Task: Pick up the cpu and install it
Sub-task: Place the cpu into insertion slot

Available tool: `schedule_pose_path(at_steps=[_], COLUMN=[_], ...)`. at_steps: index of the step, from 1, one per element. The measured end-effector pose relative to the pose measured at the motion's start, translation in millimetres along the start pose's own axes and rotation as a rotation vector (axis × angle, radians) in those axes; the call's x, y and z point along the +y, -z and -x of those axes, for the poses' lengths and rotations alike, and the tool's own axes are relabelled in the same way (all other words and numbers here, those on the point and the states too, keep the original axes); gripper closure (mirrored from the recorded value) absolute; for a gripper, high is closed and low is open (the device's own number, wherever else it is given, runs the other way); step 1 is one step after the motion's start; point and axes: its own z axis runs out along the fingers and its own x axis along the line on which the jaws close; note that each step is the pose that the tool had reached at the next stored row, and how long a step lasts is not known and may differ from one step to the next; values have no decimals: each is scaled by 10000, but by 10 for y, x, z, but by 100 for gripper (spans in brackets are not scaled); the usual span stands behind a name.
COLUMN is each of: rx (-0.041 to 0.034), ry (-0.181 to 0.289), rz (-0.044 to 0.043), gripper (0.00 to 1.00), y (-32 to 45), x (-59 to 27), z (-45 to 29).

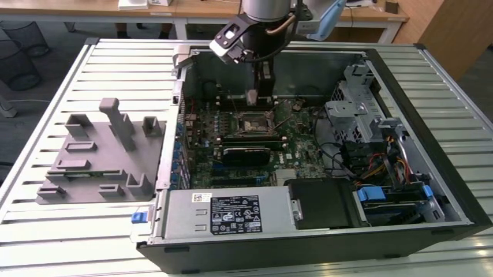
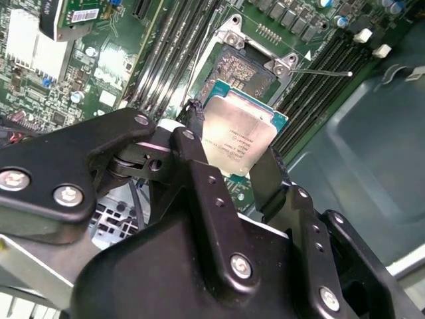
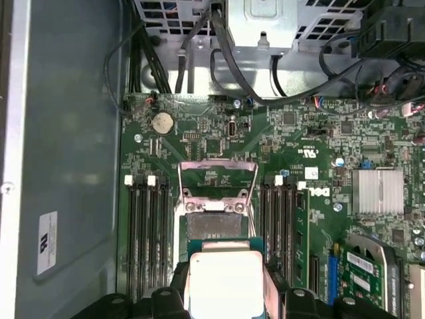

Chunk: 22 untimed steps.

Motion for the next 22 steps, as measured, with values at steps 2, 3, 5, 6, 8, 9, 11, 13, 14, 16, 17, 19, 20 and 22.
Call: schedule_pose_path(at_steps=[2, 3, 5, 6, 8, 9, 11, 13, 14, 16, 17, 19, 20, 22], rx=[0, -1, 0, 1, 1, 1, -1, 0, -2, -3, 2, -4, -14, -26], ry=[-1, 0, 0, 1, 1, 1, 0, 0, 1, 1, 1, 1, 2, 3], rz=[0, 0, 1, 1, 0, 1, -1, 0, 0, -2, 2, 2, 0, 0], gripper=[47, 47, 47, 47, 47, 47, 47, 47, 47, 47, 47, 47, 47, 47], y=[-36, -55, -92, -111, -146, -166, -200, -220, -221, -222, -228, -250, -264, -292], x=[-1, -1, -2, -1, -1, 0, -2, -2, -2, -2, -2, -3, -3, -4], z=[-1, -2, -3, -4, -5, -5, -6, -7, -7, -7, -7, -8, -9, -10])
